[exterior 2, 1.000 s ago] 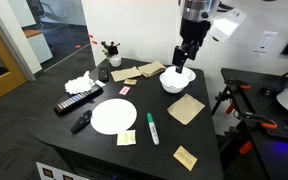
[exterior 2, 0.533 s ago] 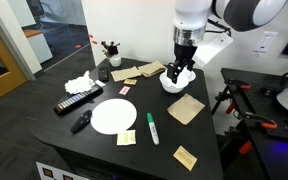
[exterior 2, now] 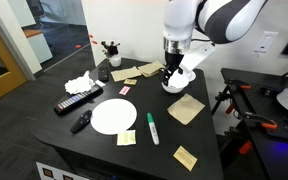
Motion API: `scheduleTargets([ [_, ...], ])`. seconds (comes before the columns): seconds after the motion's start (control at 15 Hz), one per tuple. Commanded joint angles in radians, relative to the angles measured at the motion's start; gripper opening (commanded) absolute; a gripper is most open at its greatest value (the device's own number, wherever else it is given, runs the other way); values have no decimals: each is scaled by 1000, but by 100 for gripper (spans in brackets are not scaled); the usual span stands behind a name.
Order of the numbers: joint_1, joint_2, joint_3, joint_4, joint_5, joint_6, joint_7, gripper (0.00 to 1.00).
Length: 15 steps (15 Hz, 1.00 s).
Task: Move the white bowl to the right, then put the green marker in the bowl
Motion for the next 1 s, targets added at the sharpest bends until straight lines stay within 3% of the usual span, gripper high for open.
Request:
scheduleTargets([
  [0.0, 38, 8, -35, 5, 24, 4, -17, 100],
  [0.93, 28, 230, -75, 216, 196, 22, -109, 100],
])
